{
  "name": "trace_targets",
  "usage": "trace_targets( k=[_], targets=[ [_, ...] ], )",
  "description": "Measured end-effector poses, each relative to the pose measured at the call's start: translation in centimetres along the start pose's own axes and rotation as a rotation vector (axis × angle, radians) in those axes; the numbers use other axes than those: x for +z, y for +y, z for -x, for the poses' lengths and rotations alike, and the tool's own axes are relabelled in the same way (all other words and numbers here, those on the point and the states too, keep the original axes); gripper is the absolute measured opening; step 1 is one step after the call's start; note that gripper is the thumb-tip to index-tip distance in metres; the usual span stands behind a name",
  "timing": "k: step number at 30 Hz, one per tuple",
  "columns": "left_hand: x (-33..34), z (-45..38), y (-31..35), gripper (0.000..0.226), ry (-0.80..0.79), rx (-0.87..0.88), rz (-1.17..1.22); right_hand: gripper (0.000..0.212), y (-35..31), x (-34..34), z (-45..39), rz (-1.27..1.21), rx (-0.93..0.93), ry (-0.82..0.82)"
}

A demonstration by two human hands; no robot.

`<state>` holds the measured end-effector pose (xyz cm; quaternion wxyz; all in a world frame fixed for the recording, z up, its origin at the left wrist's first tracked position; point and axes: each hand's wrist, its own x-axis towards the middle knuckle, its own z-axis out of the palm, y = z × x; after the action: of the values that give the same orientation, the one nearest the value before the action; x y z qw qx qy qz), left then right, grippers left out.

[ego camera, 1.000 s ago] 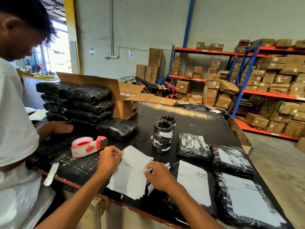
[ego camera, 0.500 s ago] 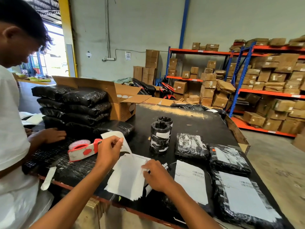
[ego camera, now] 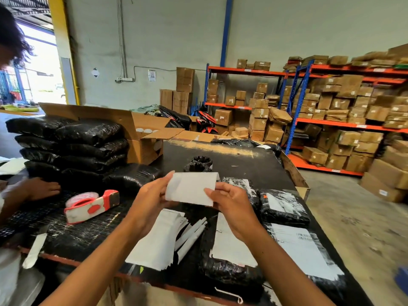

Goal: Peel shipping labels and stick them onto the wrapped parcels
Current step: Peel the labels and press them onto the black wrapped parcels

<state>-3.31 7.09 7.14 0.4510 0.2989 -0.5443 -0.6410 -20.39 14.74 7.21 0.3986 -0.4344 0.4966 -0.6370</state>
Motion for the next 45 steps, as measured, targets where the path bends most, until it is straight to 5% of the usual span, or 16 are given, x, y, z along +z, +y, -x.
trace_targets(
  k=[2, 21, 25, 28, 31, 35, 45],
  targets=[
    [0.8, 0.1, 0.3, 0.031, -0.103, -0.081, 0.081, 0.013, -0.8, -0.9, 0.9, 0.145, -0.014, -0.061],
    [3.2, 0.1, 0.1, 0.03, -0.065, -0.083, 0.159, 0.014, -3.6, -4.6, 4.7, 0.321, -0.088, -0.245],
    [3.3, 0.4, 0.2, 0.051, 0.031, -0.128, -0.165, 0.015, -3.7, -4.3, 4.3, 0.315, -0.107, -0.254],
    [3.3, 1.0, 0.2, 0.056, 0.134, 0.058, -0.576, 0.016, -3.9, -3.9, 3.8, 0.311, -0.123, -0.245],
    [4.4, 2.9, 1.7, 0.015, -0.032, 0.255, -0.475, 0.015, -3.9, -3.1, 3.2, 0.326, -0.124, -0.255],
    [4.9, 3.5, 1.6, 0.013, -0.069, 0.414, -0.605, 0.013, -3.7, -1.8, 2.8, 0.337, -0.134, -0.284],
    [-1.0, -1.5, -2.0, 0.03, 0.2, -0.02, -0.265, 0.021, -5.0, -3.6, 1.6, -0.19, -0.089, -0.055]
  ],
)
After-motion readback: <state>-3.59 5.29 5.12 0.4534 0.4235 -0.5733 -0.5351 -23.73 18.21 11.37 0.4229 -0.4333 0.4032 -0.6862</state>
